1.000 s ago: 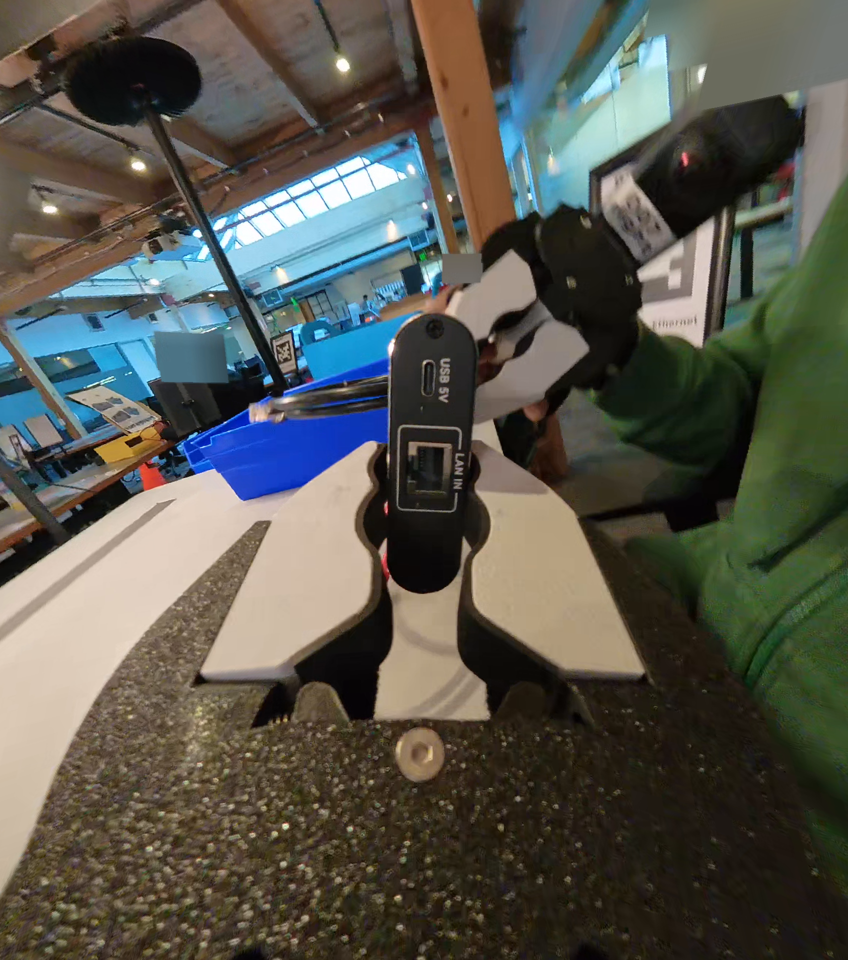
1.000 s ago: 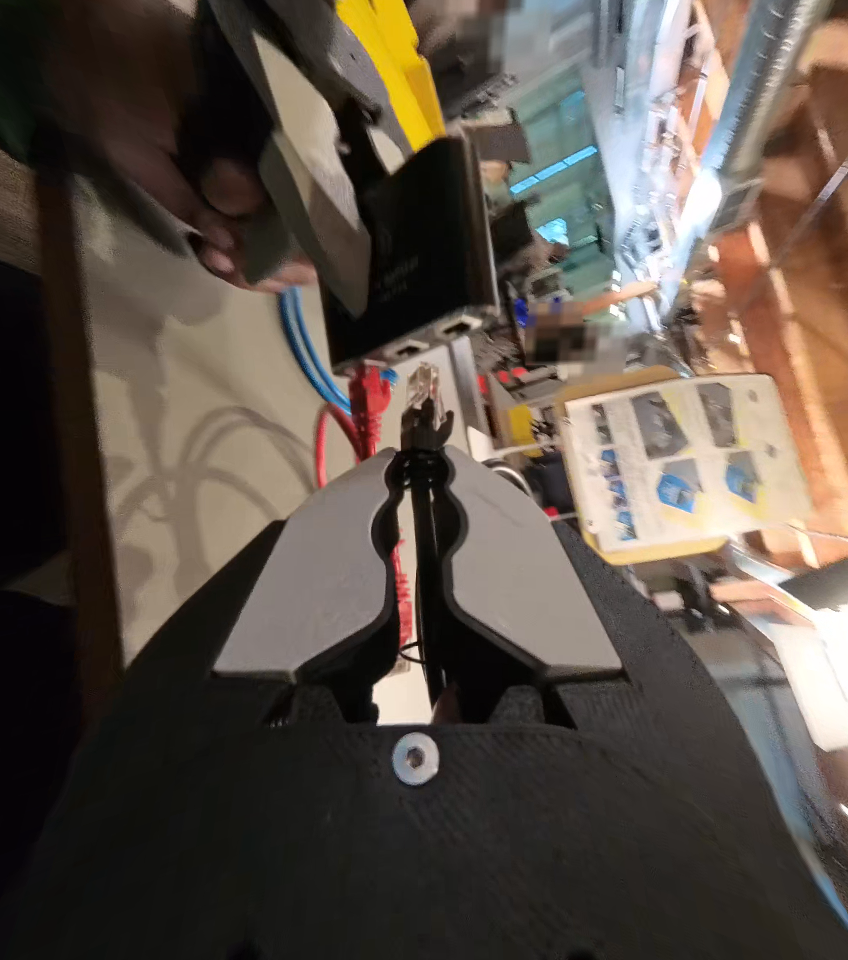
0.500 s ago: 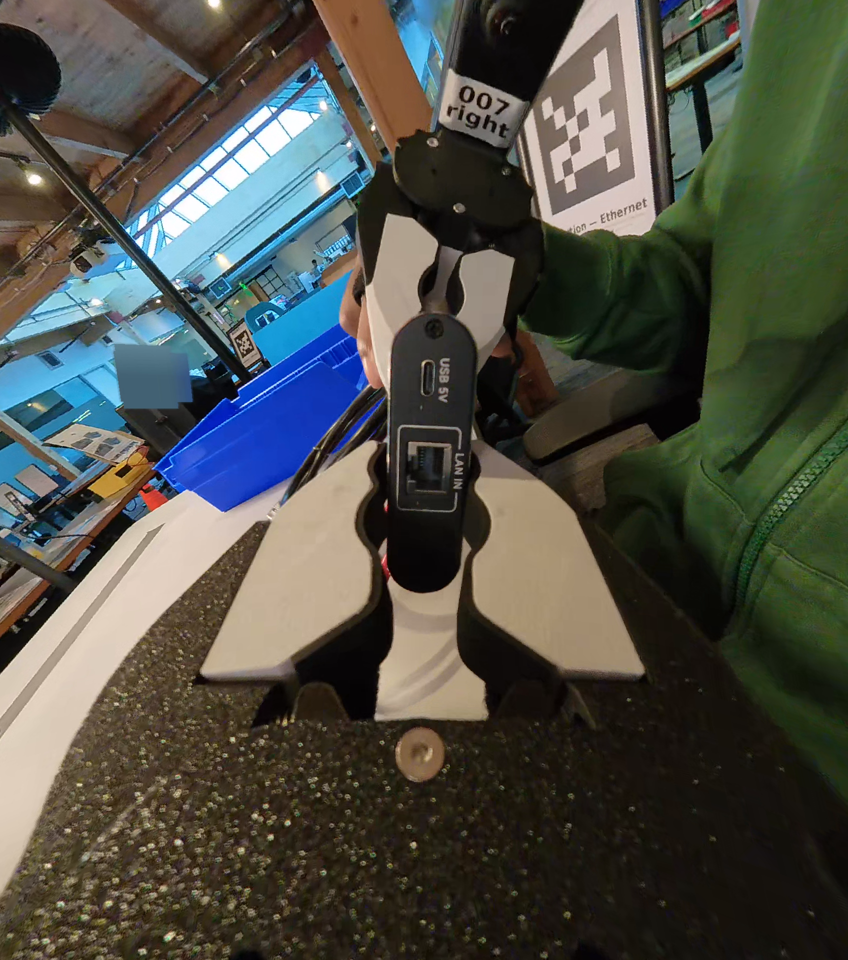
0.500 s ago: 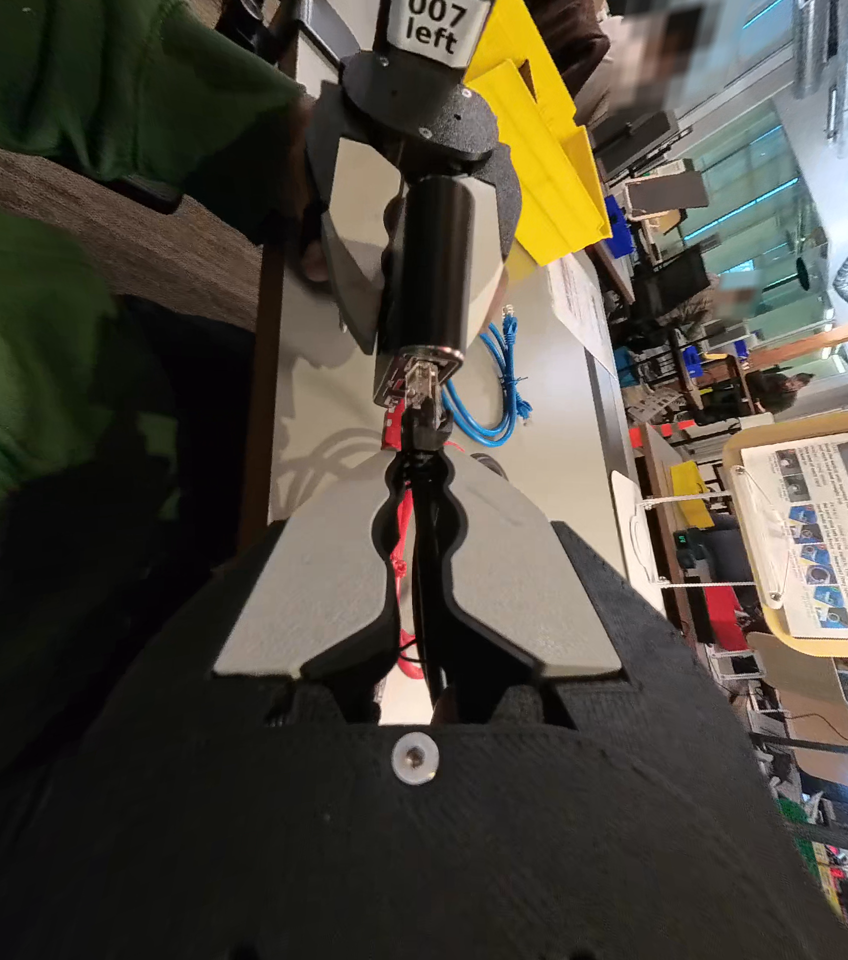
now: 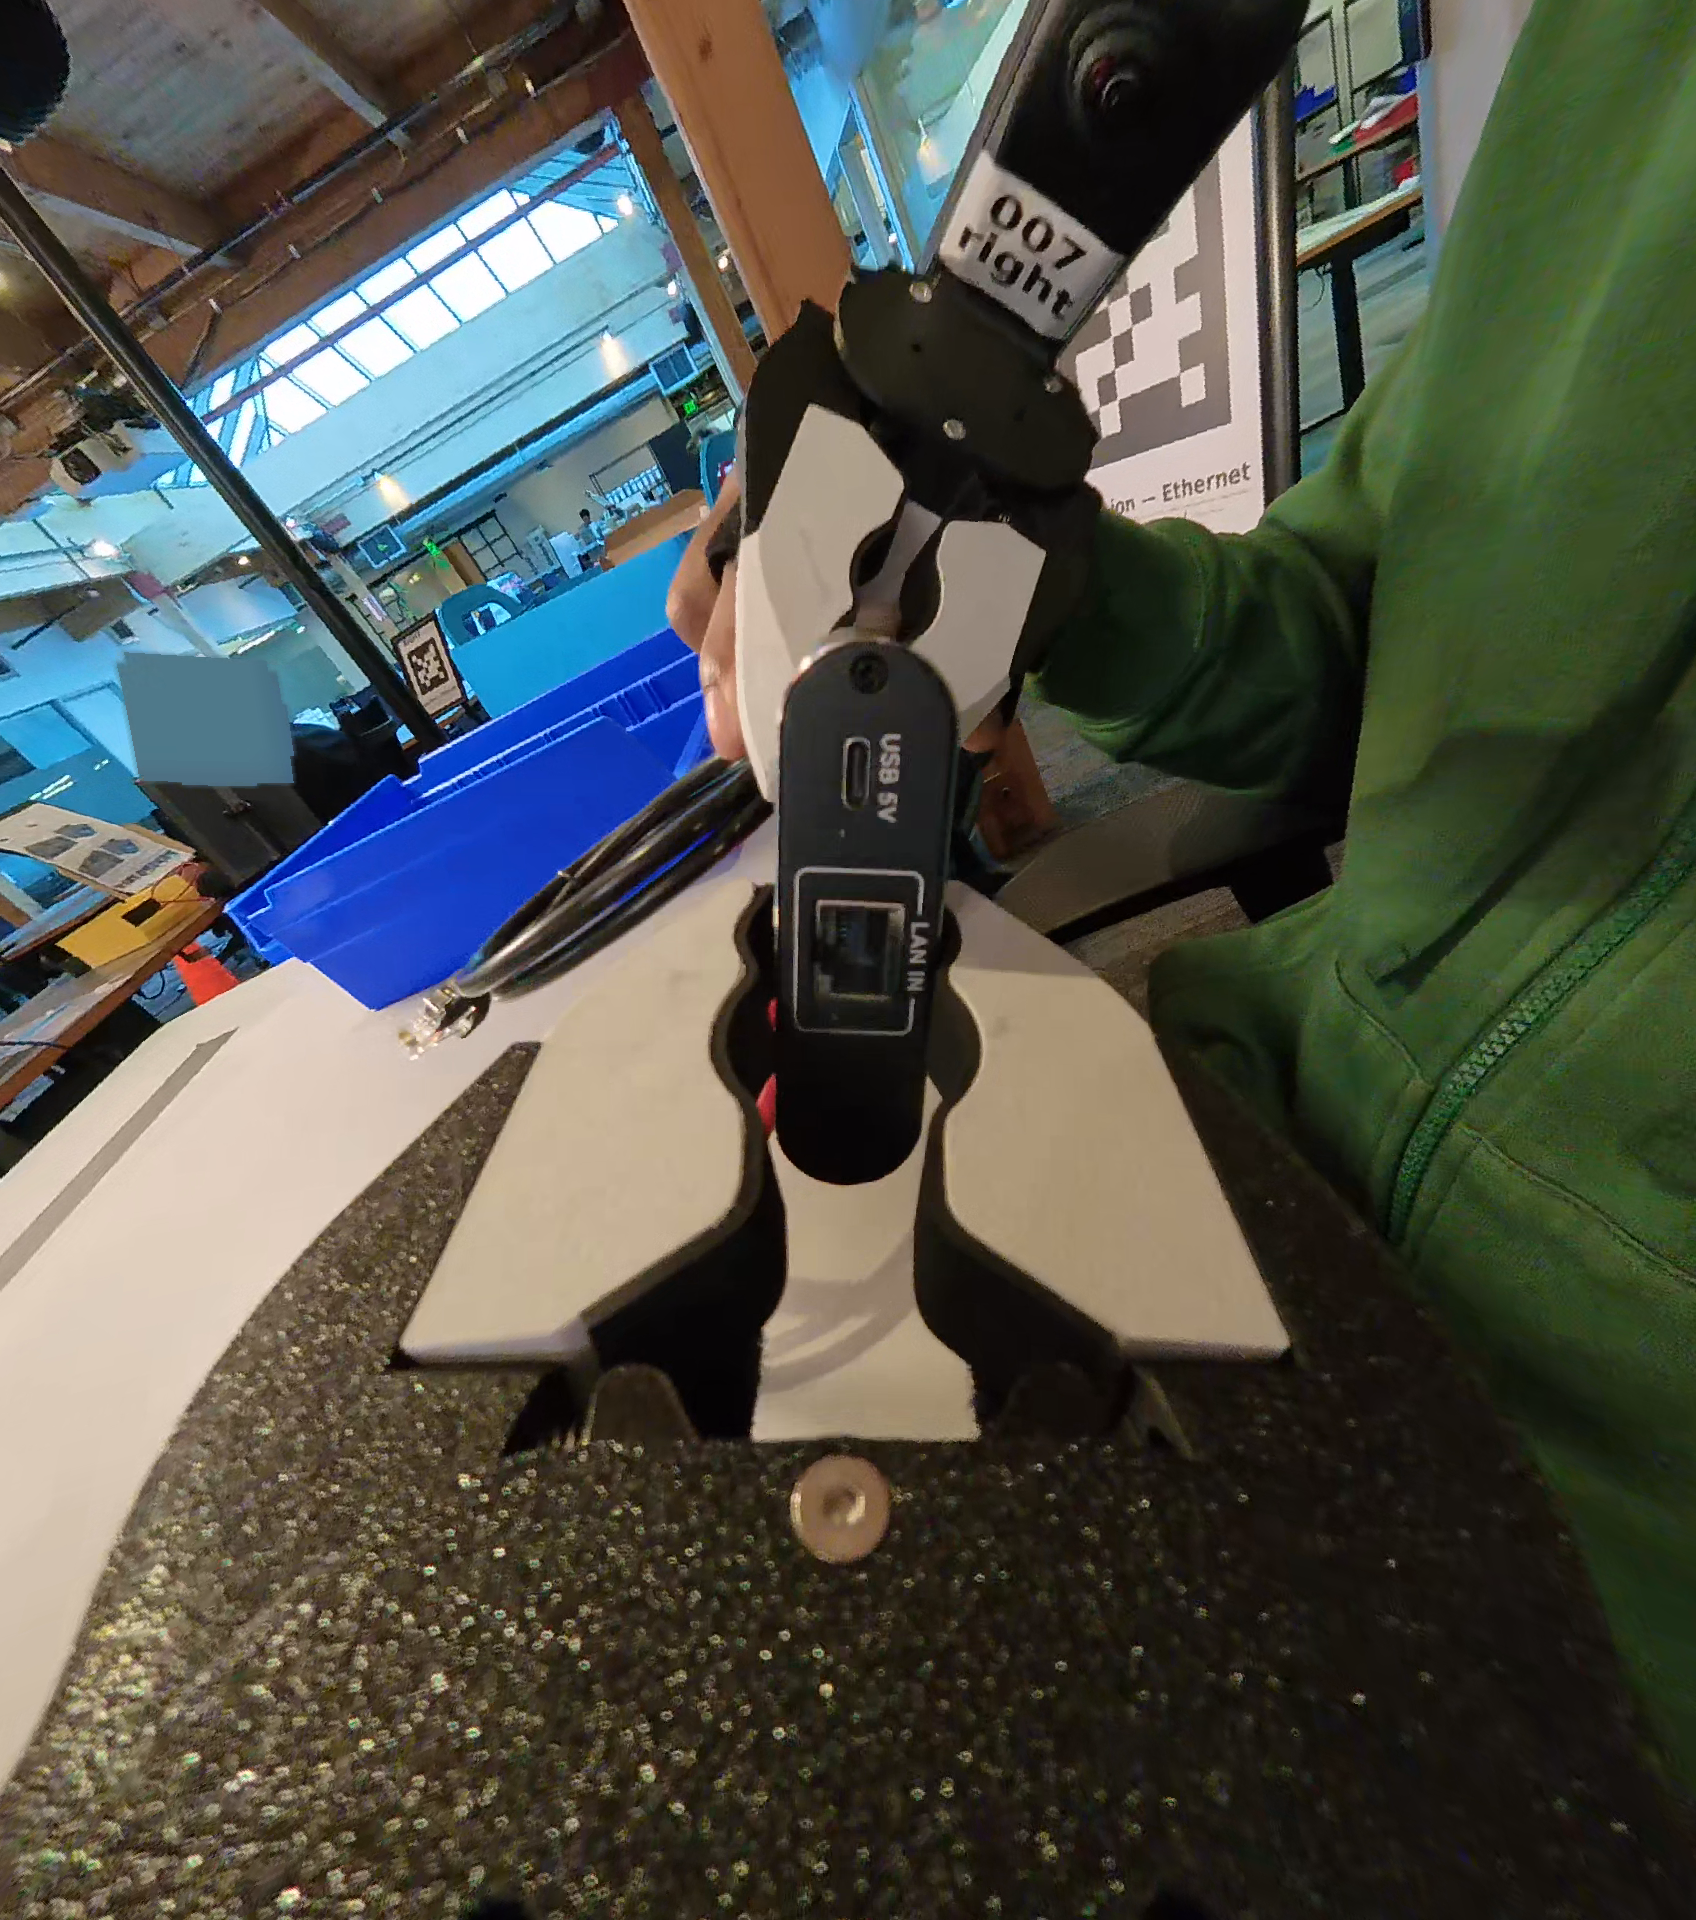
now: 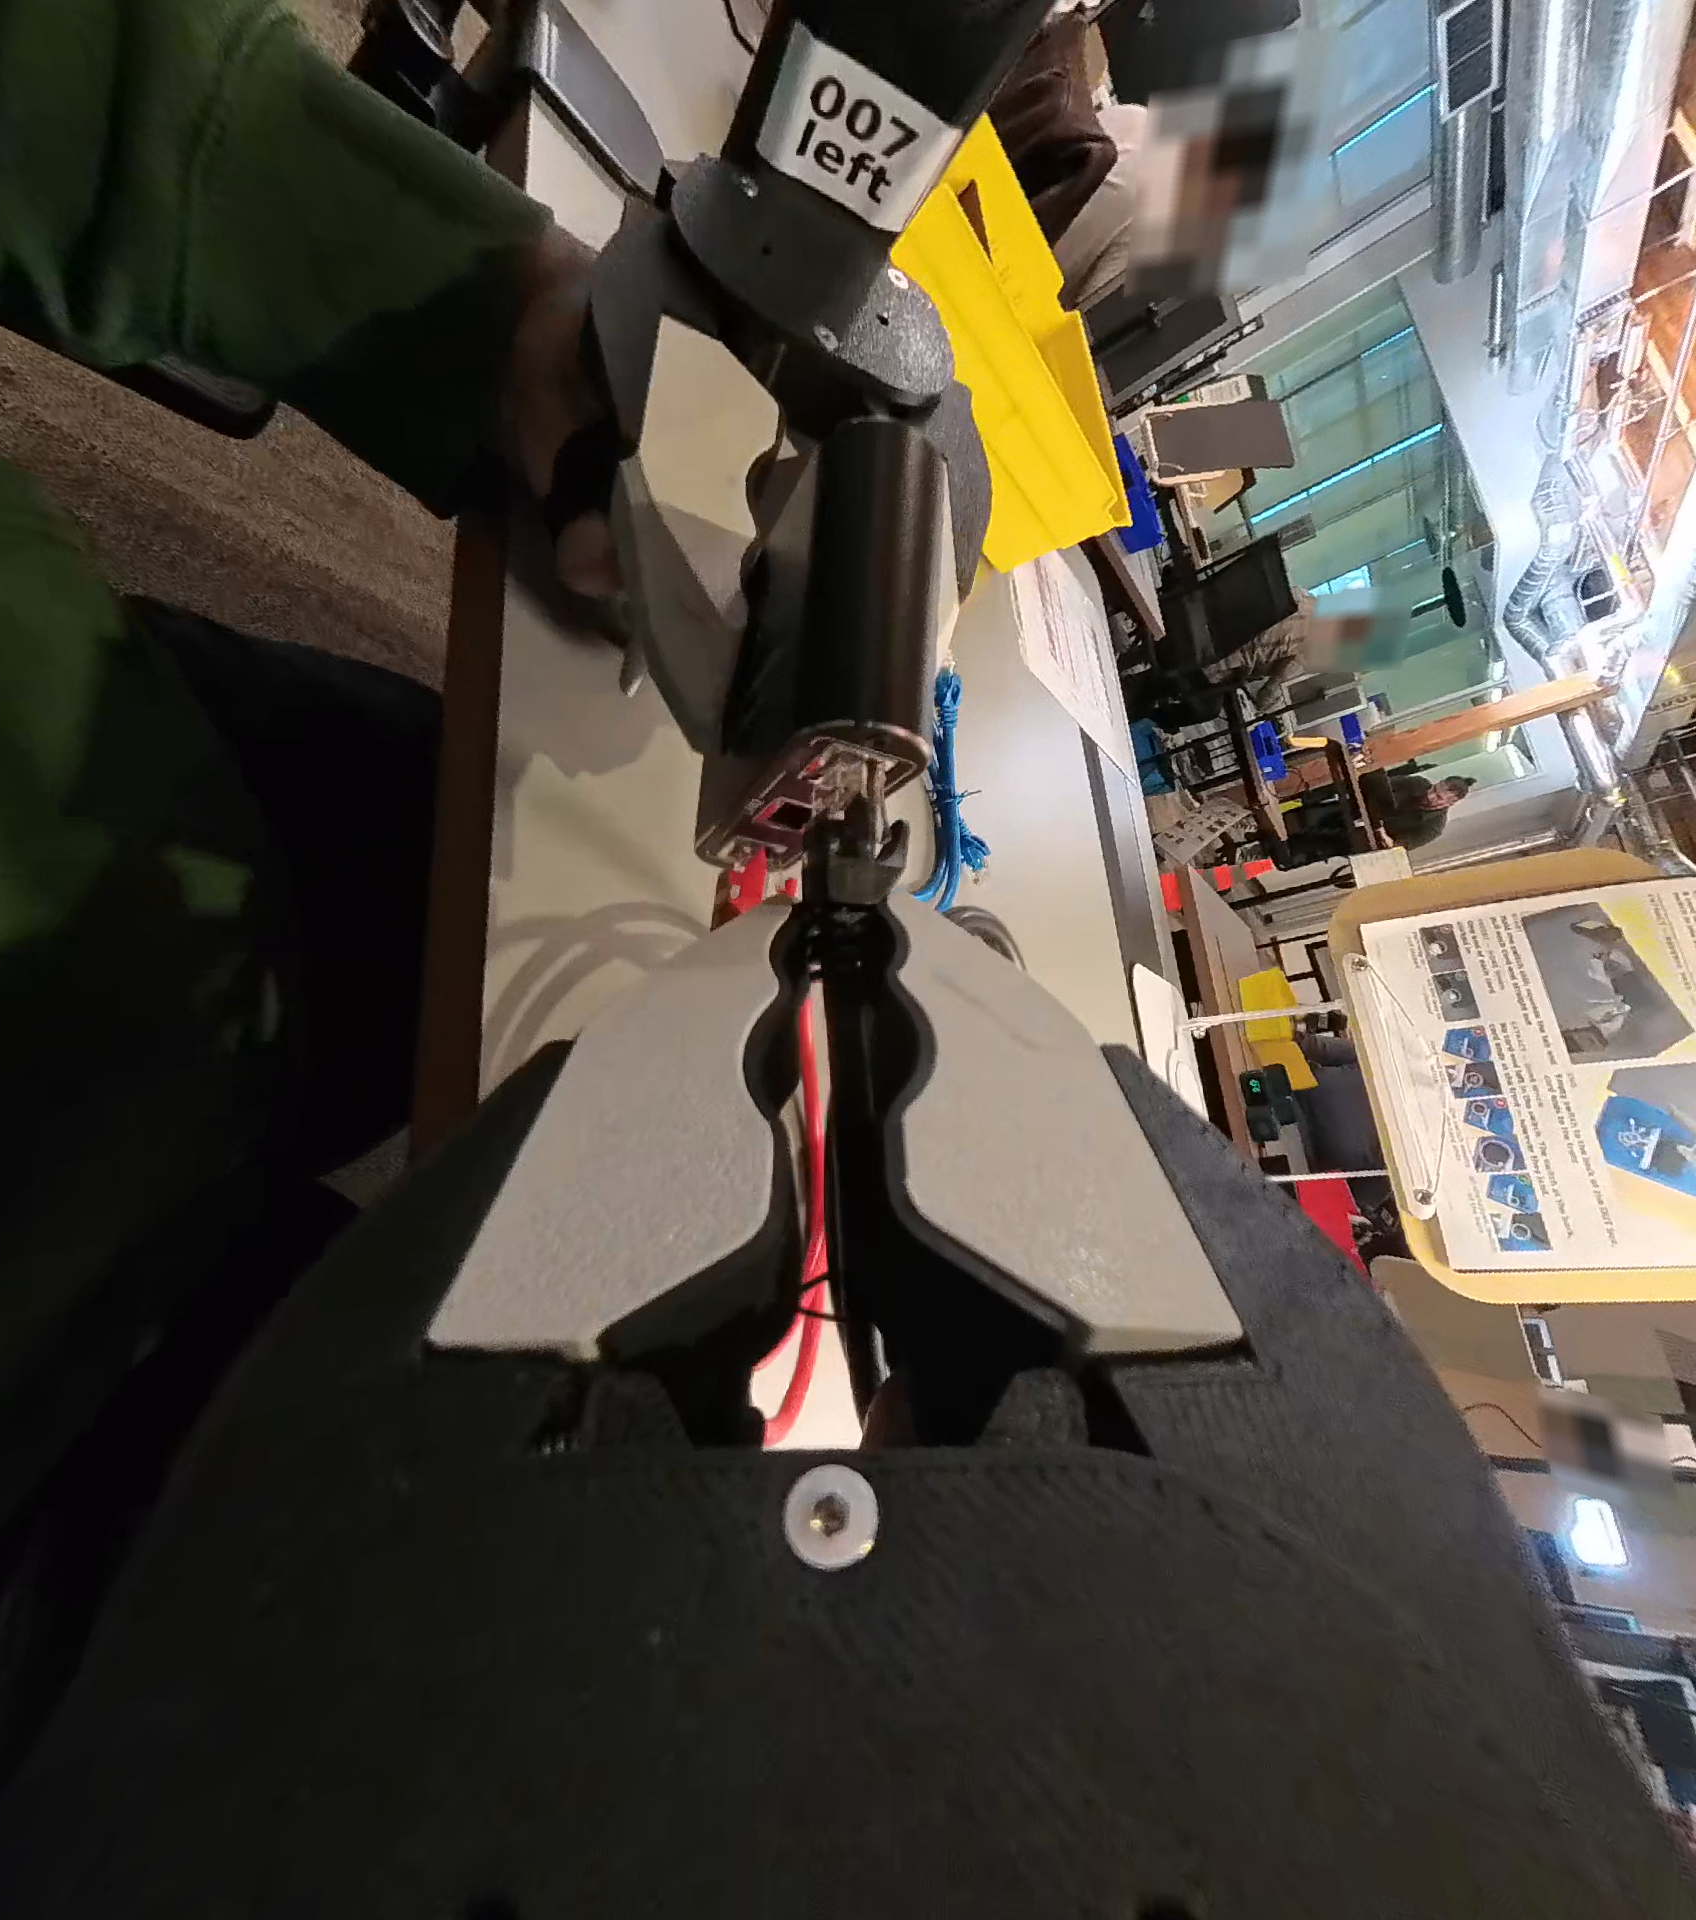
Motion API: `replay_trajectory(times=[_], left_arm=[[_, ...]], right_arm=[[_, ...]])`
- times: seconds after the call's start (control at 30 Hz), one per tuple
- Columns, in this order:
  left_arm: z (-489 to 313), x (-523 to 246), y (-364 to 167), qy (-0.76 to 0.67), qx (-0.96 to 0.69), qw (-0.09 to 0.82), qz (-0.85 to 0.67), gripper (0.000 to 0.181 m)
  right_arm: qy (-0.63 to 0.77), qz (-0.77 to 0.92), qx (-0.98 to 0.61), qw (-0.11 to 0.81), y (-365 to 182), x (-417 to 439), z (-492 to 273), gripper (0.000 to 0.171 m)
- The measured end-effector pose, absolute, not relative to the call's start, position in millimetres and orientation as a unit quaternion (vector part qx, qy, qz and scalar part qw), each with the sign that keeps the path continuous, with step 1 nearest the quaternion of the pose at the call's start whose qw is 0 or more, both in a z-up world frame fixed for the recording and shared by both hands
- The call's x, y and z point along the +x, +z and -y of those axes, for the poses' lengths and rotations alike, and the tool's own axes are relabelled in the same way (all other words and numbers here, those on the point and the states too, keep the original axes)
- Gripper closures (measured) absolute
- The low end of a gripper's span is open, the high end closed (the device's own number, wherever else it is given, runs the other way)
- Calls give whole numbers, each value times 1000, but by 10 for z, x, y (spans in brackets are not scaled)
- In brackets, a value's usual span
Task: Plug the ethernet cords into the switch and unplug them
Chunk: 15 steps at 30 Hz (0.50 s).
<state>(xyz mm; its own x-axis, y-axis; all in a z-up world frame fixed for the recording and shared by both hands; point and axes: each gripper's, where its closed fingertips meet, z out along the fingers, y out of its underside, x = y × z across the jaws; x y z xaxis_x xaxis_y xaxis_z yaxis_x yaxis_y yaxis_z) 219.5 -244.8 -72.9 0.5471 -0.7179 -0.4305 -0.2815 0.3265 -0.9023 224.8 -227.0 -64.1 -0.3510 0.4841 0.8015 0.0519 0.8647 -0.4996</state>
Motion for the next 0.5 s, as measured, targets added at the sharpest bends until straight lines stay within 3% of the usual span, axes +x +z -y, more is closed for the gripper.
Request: replay_trajectory(times=[0.5], left_arm=[[2238, 2198, -1006, -82, -623, 631, -456, 155]], right_arm=[[58, 825, -173, 535, -834, 2283, 2038, 161]])
